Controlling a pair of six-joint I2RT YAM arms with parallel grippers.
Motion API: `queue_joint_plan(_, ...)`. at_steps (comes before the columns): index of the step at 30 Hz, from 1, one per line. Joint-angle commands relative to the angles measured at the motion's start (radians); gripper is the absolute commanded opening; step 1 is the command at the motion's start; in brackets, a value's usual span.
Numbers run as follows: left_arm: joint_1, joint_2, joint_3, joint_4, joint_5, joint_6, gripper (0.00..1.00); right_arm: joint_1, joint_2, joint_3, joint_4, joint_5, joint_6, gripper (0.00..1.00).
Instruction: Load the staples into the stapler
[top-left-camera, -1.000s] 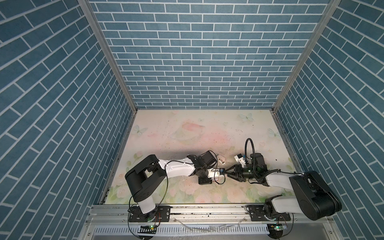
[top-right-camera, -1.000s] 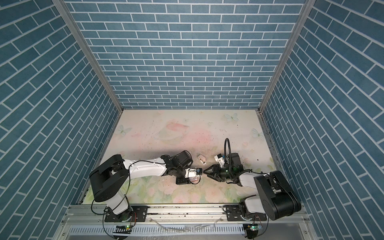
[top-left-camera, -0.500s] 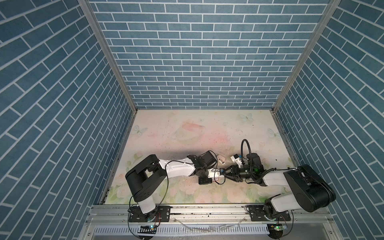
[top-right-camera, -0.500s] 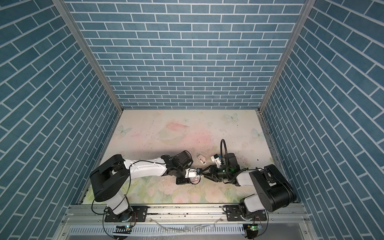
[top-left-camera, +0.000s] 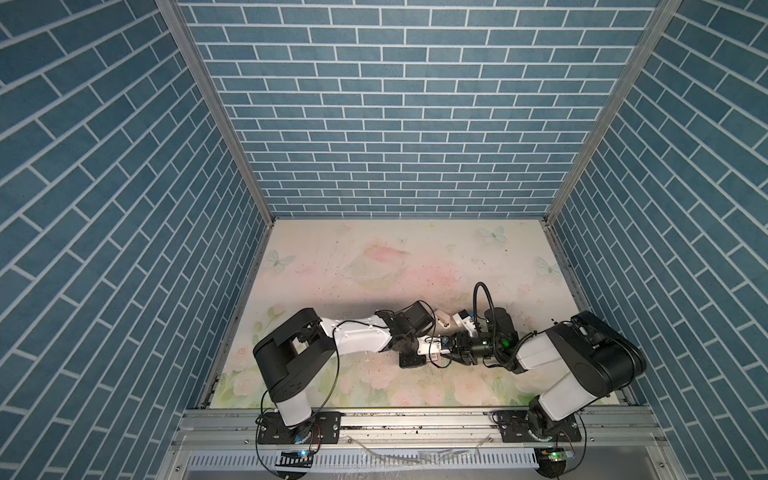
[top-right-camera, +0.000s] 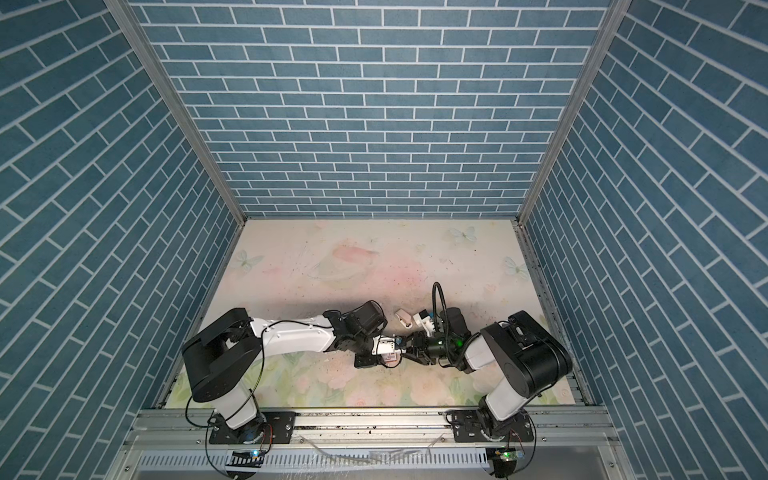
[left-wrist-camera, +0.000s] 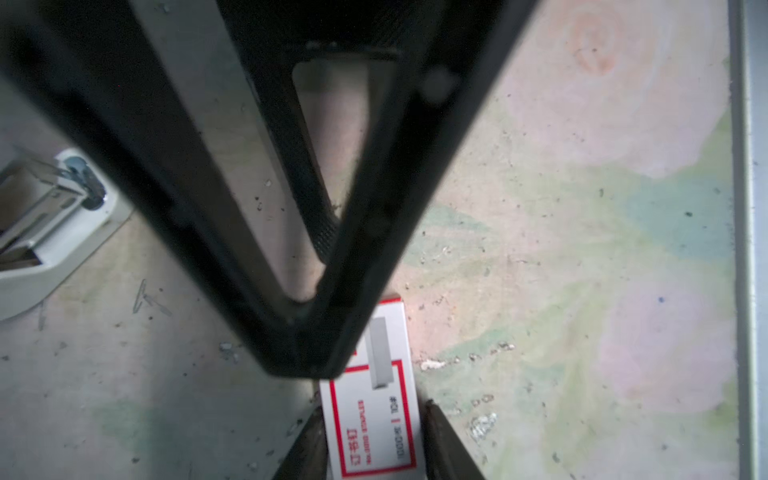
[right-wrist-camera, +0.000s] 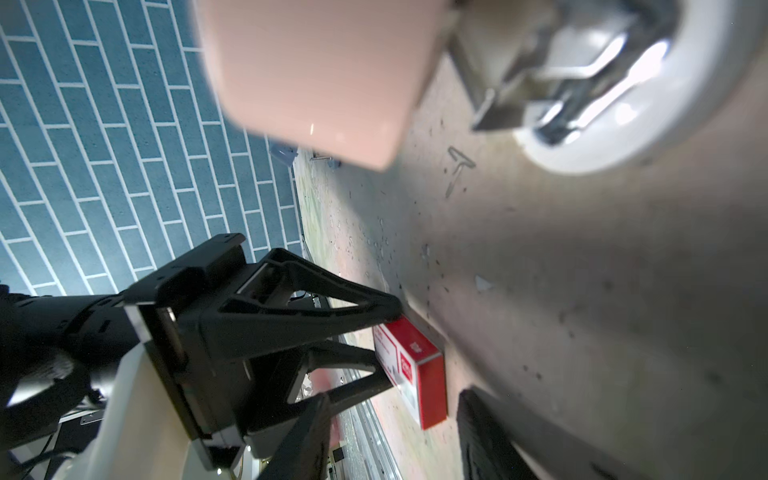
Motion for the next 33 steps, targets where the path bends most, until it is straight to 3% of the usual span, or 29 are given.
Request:
queue_joint_plan(1,0.002,0.027,-0.002,-0.007,-0.011,0.014,0.39,0.015,0.041,-0.006,0.087,0.008,0.052,0.50)
queue_joint_plan(27,0.003,0.049,-0.018,0.009,-0.014,0.027,0.35,0.035,0.025,-0.031,0.120,0.041,0.059,0.43)
queue_joint_plan(33,0.003,0.054,-0.022,0.011,-0.017,0.029,0.35,0.036,-0.005,-0.039,0.061,0.038,0.037,0.43)
